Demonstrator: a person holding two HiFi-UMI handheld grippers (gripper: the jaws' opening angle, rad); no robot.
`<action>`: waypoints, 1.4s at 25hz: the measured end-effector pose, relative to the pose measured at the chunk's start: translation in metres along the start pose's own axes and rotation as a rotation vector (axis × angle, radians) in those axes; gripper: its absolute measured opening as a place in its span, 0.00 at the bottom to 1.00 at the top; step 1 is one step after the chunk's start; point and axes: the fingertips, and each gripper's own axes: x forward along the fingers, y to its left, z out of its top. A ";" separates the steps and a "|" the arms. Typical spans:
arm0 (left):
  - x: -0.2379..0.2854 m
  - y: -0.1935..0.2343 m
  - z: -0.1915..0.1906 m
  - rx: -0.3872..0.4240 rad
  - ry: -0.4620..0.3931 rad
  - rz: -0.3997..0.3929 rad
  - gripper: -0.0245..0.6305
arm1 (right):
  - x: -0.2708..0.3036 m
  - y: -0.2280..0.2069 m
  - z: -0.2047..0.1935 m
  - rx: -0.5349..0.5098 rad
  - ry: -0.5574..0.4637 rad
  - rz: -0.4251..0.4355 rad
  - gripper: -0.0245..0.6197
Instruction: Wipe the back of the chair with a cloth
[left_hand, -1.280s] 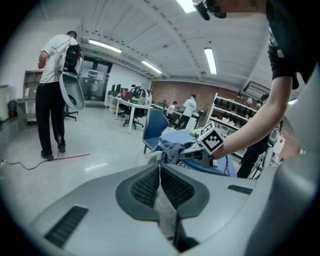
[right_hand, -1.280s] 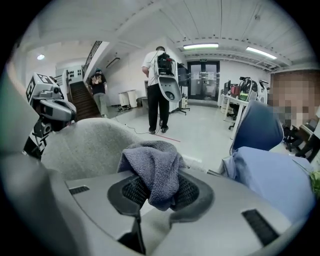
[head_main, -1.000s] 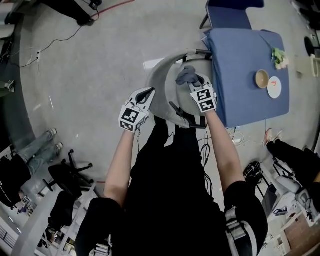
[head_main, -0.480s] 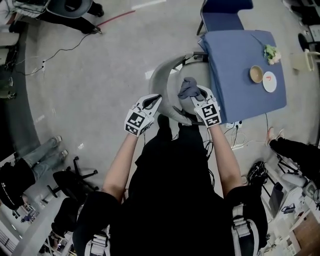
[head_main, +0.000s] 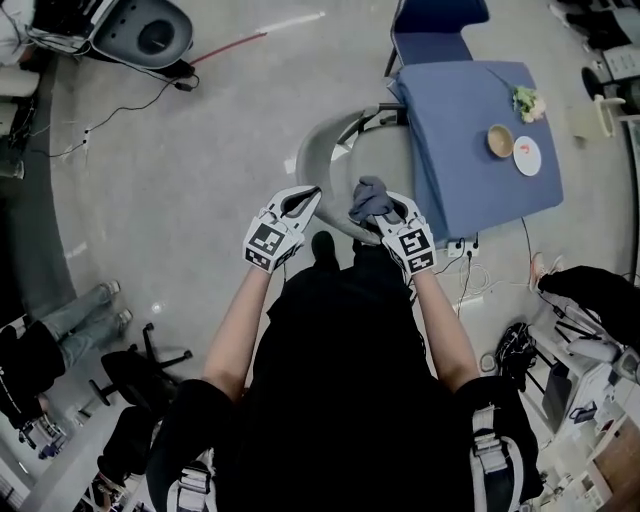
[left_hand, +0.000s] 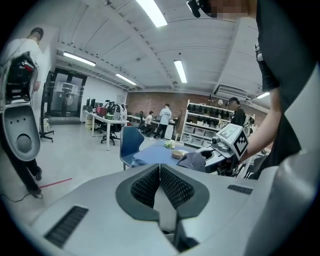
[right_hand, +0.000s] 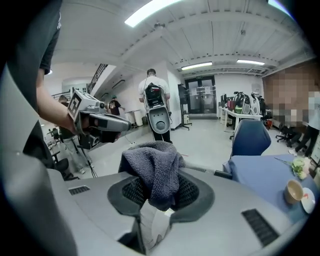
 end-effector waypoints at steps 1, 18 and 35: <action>-0.004 -0.004 -0.001 0.005 0.000 -0.003 0.08 | -0.003 0.007 0.001 -0.005 -0.006 0.004 0.23; -0.060 -0.038 -0.026 0.040 -0.011 -0.046 0.08 | -0.036 0.058 0.005 -0.027 -0.079 -0.080 0.22; -0.101 -0.040 -0.052 0.030 -0.007 -0.057 0.08 | -0.043 0.081 0.007 -0.038 -0.095 -0.143 0.22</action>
